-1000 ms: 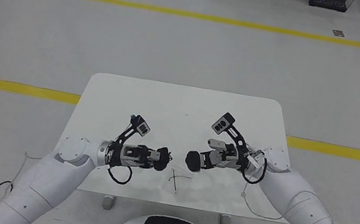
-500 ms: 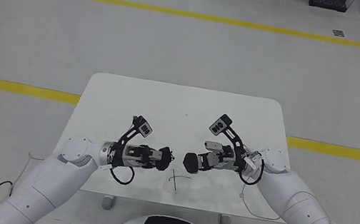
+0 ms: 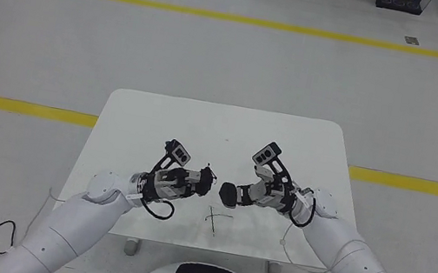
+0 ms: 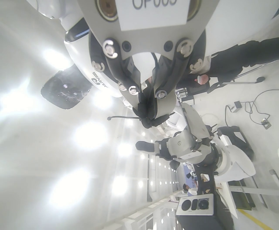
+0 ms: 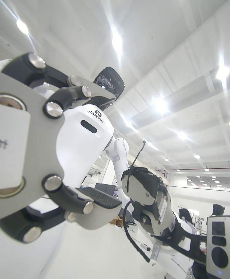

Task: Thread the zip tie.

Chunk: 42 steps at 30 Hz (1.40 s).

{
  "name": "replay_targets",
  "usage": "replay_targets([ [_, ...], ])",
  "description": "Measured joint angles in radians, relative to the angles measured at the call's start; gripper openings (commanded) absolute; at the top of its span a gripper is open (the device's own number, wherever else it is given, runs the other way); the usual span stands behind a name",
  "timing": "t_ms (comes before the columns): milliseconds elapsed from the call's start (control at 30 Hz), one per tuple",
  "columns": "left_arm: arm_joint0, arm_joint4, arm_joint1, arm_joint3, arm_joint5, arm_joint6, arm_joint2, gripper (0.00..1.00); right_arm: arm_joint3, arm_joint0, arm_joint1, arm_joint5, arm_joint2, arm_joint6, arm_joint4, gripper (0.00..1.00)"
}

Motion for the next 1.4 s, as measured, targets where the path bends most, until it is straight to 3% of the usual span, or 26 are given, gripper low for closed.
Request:
replay_targets([
  [267,0.008,-0.01,-0.021,0.015,0.0,-0.007,-0.021,0.0,0.049,0.014,-0.034,0.0,-0.017,0.0,0.004,1.0],
  [533,0.011,-0.038,-0.04,0.032,0.0,-0.005,-0.032,0.0,0.061,0.021,-0.049,0.0,-0.021,0.0,0.007,1.0],
  [833,0.011,-0.034,-0.041,0.029,0.004,0.008,-0.031,0.0,0.048,0.015,-0.05,0.002,-0.017,-0.004,0.011,1.0],
  [933,0.016,-0.043,-0.045,0.015,0.007,0.048,-0.024,0.0,0.029,-0.004,-0.053,0.008,0.008,-0.001,0.054,1.0],
  [1133,0.019,-0.095,-0.055,0.023,0.0,0.053,-0.017,0.0,0.031,-0.024,-0.064,0.038,0.024,0.0,0.115,1.0],
  [1167,0.019,-0.1,-0.057,0.025,0.0,0.051,-0.017,0.0,0.035,-0.025,-0.066,0.042,0.024,0.0,0.118,0.98],
  [1200,0.019,-0.107,-0.059,0.026,0.0,0.048,-0.016,0.0,0.038,-0.025,-0.068,0.044,0.023,0.0,0.12,0.81],
  [1267,0.019,-0.127,-0.063,0.03,0.001,0.035,-0.012,0.0,0.047,-0.026,-0.073,0.053,0.02,0.0,0.124,0.75],
  [1333,0.017,-0.145,-0.066,0.036,0.006,0.022,-0.008,0.0,0.055,-0.024,-0.078,0.058,0.015,0.0,0.125,0.53],
  [1400,0.013,-0.158,-0.069,0.043,0.011,0.01,-0.004,0.0,0.062,-0.022,-0.085,0.064,0.006,0.0,0.126,0.5],
])
